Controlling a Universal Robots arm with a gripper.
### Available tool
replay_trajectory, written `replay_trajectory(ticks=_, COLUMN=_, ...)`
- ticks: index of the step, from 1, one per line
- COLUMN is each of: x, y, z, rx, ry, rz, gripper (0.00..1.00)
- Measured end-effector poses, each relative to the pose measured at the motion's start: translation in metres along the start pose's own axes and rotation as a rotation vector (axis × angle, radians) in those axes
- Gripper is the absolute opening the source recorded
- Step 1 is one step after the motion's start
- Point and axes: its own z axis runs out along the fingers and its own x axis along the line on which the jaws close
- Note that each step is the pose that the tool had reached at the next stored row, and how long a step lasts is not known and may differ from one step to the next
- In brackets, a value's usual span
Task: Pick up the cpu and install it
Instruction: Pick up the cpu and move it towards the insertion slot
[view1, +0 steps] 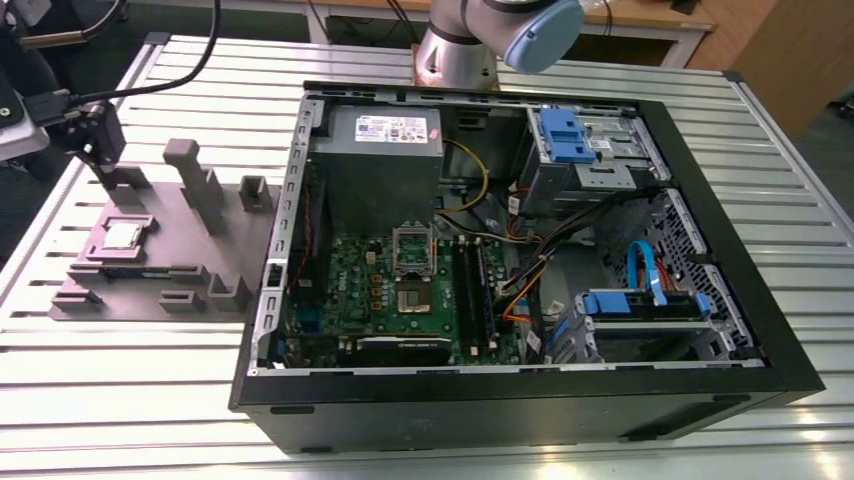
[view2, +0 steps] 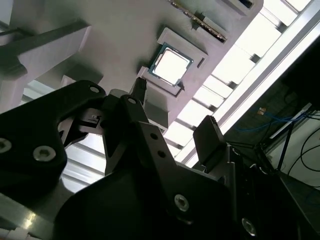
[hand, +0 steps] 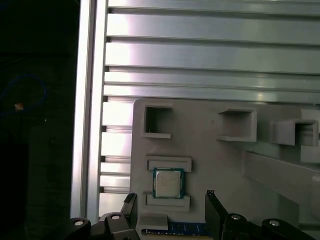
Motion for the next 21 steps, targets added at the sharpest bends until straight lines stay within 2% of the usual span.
replay_trajectory(ticks=7, x=0.0, y=-0.001, z=0.0126, rx=0.0, ry=0.0001, rz=0.0, gripper=0.64)
replay_trajectory(ticks=8, x=0.0, y=-0.0011, z=0.0141, rx=0.0, ry=-0.0001, rz=0.0, gripper=0.57)
replay_trajectory(ticks=9, x=0.0, y=-0.0011, z=0.0146, rx=0.0, ry=-0.0005, rz=0.0, gripper=0.57)
replay_trajectory(ticks=10, x=0.0, y=-0.0012, z=0.0148, rx=0.0002, ry=-0.0012, rz=0.0, gripper=0.5)
replay_trajectory(ticks=14, x=0.0001, y=-0.0012, z=0.0172, rx=0.0002, ry=-0.014, rz=-0.001, gripper=0.5)
replay_trajectory(ticks=16, x=0.0001, y=-0.0013, z=0.0193, rx=0.0002, ry=-0.0183, rz=-0.001, gripper=0.5)
replay_trajectory(ticks=18, x=0.0002, y=-0.0014, z=0.0222, rx=0.0003, ry=-0.0194, rz=-0.001, gripper=0.51)
replay_trajectory(ticks=19, x=0.0002, y=-0.0014, z=0.0239, rx=0.0004, ry=-0.0194, rz=-0.001, gripper=0.57)
replay_trajectory(ticks=21, x=0.0003, y=-0.0016, z=0.0275, rx=0.0004, ry=-0.0193, rz=-0.001, gripper=0.57)
